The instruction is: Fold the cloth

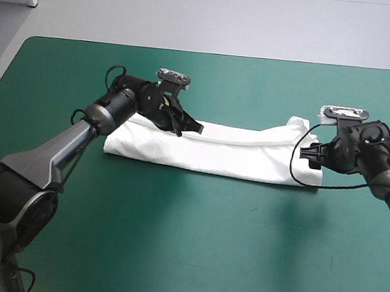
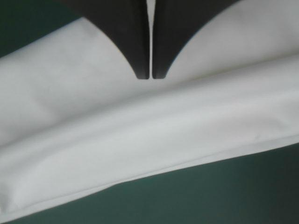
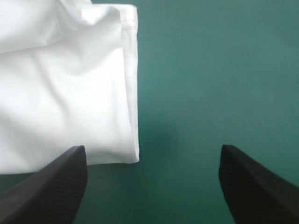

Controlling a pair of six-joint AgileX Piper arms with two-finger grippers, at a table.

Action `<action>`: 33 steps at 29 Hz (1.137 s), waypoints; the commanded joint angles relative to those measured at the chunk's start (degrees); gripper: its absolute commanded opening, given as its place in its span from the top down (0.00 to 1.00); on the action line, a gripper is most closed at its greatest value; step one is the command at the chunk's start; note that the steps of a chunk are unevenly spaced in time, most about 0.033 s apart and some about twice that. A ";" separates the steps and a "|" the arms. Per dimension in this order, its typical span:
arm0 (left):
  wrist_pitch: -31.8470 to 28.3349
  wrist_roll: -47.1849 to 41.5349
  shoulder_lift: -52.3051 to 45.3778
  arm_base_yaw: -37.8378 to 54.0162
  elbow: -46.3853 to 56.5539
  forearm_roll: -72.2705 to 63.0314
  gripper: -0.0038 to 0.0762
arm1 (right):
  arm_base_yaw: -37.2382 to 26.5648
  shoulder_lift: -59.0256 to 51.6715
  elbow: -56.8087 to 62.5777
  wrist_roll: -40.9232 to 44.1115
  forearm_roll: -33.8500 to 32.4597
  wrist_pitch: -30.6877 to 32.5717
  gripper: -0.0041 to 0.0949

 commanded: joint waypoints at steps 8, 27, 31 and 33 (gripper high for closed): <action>-7.17 -0.21 5.60 -4.18 -1.34 -3.16 0.96 | -14.34 0.09 -1.01 -21.67 27.75 -2.66 0.21; -4.65 -0.63 8.65 -4.18 -1.34 -3.53 0.96 | -14.24 14.46 -1.35 -31.88 46.07 -5.41 0.26; -4.29 -0.63 8.65 -4.18 -1.34 -3.42 0.96 | -12.83 15.02 -1.25 -31.88 45.96 -5.65 0.41; -4.25 -0.63 8.65 -4.18 -1.34 -3.42 0.96 | -11.77 15.02 -1.25 -31.88 45.28 -6.24 0.51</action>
